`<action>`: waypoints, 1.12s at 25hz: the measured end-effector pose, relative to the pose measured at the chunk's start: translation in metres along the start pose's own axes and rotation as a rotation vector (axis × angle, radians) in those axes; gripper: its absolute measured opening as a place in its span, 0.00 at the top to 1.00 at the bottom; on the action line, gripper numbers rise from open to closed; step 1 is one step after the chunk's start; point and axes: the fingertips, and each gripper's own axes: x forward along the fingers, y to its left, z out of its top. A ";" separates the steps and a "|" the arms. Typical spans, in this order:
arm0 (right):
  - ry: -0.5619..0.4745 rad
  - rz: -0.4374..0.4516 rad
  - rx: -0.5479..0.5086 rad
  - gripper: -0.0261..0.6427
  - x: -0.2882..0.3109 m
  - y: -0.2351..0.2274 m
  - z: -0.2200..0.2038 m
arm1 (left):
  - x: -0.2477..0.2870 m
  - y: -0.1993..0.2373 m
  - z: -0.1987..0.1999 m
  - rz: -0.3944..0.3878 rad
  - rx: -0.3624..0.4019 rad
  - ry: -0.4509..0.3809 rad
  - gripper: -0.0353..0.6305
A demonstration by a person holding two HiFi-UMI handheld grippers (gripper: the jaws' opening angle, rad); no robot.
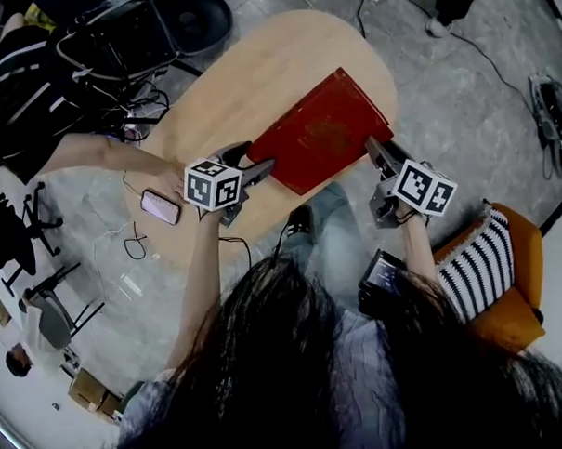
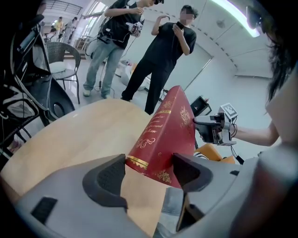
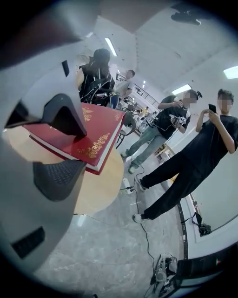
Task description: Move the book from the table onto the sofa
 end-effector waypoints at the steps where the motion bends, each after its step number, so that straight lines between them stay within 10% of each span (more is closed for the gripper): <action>1: -0.012 0.004 -0.002 0.71 -0.009 0.008 0.004 | -0.008 -0.007 0.005 0.003 0.015 -0.013 0.44; 13: -0.189 0.069 -0.013 0.71 -0.124 0.087 0.025 | -0.112 -0.099 0.049 0.014 0.146 -0.204 0.45; 28: -0.382 0.053 -0.042 0.72 -0.239 0.136 -0.030 | -0.181 -0.174 0.004 -0.084 0.232 -0.273 0.45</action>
